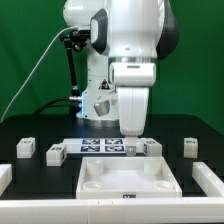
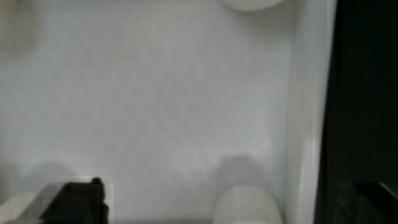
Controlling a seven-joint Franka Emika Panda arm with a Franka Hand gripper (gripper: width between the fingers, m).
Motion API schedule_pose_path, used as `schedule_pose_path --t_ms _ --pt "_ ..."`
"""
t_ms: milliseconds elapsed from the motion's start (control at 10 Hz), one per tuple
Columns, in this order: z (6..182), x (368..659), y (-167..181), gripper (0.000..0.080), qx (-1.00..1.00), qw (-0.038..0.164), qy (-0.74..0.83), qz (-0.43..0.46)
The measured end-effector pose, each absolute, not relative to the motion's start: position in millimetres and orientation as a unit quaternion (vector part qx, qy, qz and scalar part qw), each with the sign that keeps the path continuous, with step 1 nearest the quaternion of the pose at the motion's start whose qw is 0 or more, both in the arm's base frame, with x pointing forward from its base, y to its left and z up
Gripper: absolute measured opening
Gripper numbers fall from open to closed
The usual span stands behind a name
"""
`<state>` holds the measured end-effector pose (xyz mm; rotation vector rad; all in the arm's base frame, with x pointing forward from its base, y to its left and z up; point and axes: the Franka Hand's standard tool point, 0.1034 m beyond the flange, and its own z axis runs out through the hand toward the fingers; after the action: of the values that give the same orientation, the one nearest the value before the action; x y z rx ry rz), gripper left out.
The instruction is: Assemble one leg
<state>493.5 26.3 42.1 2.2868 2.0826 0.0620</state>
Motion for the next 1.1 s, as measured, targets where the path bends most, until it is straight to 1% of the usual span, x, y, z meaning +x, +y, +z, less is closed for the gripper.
schedule_pose_path --t_ms 200,300,600,700,800,900,1000,1100 --pt "26.7 486 28 0.065 0.739 0.014 0.673 0.014" --pt "21.9 485 28 0.065 0.739 0.011 0.673 0.012" --pt "16.4 482 29 0.065 0.739 0.007 0.673 0.008" --pt "15.9 482 29 0.0533 0.74 0.007 0.673 0.008" --pt "15.8 482 29 0.0397 0.74 0.007 0.673 0.008" --pt "15.7 481 29 0.0397 0.74 0.006 0.673 0.008" --pt "15.5 481 29 0.0215 0.74 0.006 0.673 0.007" --pt "15.4 481 29 0.0086 0.74 0.006 0.673 0.007"
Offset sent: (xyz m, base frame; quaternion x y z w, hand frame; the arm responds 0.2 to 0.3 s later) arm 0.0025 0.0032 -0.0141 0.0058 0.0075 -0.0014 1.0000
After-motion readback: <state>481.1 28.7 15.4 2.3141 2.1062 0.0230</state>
